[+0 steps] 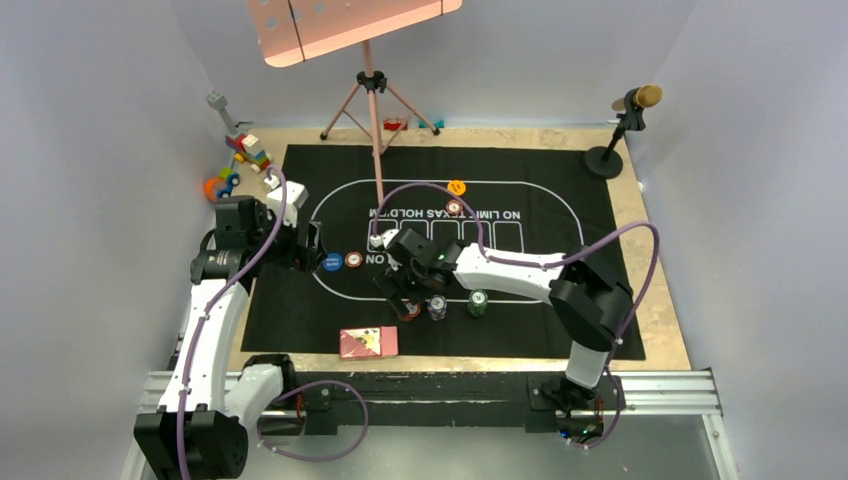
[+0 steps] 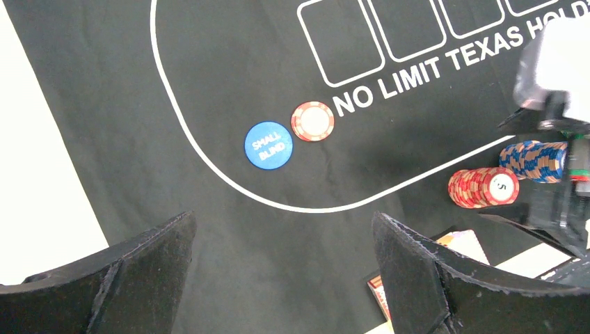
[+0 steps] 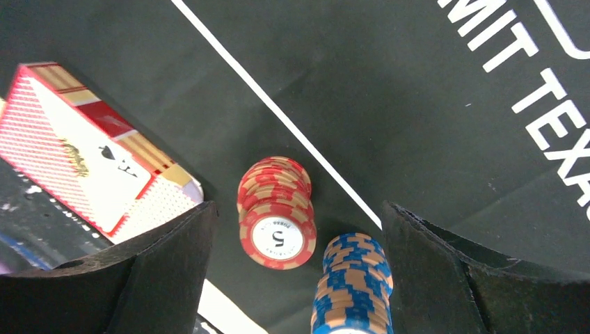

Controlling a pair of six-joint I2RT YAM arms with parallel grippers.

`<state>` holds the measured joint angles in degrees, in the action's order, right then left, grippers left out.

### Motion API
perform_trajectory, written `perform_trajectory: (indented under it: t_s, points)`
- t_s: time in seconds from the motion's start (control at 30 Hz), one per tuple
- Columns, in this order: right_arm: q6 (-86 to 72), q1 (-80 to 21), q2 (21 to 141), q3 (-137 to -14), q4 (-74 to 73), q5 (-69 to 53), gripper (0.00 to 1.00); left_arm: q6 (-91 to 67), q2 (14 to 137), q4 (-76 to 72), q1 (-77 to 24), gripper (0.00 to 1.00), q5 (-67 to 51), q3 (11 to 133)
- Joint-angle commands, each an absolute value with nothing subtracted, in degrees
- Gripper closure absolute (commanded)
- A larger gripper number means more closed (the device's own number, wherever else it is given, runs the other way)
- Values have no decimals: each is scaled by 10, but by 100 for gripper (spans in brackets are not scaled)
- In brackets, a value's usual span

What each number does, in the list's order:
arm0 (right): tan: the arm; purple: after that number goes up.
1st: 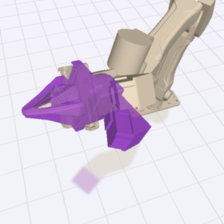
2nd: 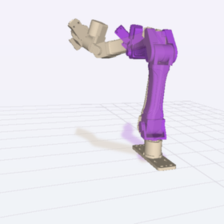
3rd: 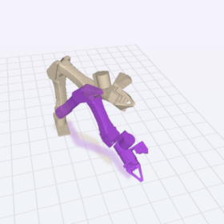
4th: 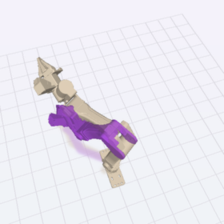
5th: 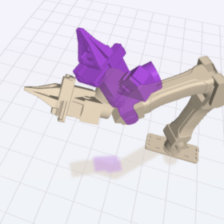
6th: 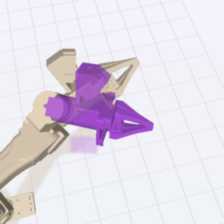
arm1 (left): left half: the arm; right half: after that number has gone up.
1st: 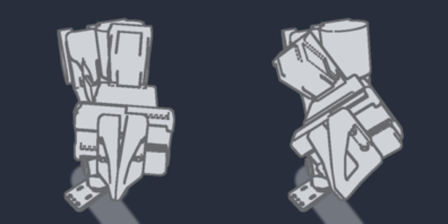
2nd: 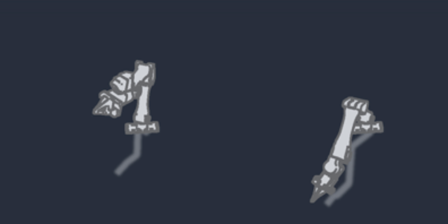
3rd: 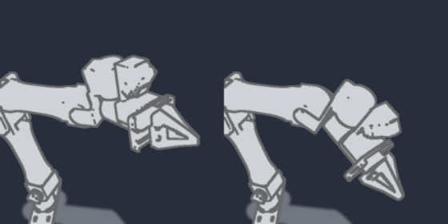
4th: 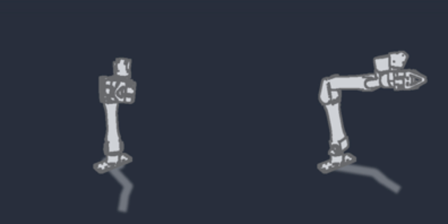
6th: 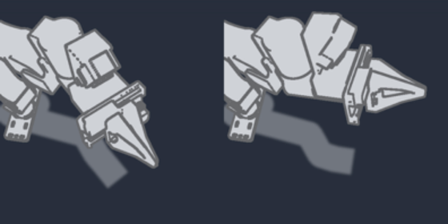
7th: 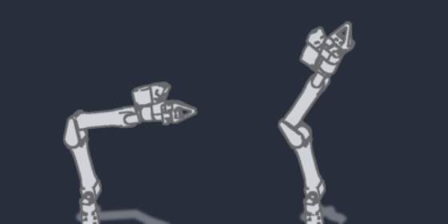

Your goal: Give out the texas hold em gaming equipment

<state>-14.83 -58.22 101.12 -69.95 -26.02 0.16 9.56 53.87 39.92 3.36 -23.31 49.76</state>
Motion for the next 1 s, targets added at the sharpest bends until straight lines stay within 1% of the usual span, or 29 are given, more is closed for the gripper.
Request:
perform_trajectory:
  t_s: [0.0,0.2,0.37,0.7,0.83,0.97]
  points:
    - [-130,-585,1032,-710,-242,-10,9,92,528,381,35,0,-233,495]
    - [-124,-585,1052,-718,-238,-20,9,92,530,381,36,0,-233,495]
    - [-121,-585,1061,-719,-236,-33,12,93,532,381,35,0,-231,496]
    - [-108,-585,1072,-721,-244,-42,30,93,534,382,36,0,-230,497]
    - [-98,-585,1080,-729,-256,-44,35,94,532,382,35,0,-230,497]
    - [-92,-585,1083,-737,-264,-45,44,95,530,382,35,0,-230,496]
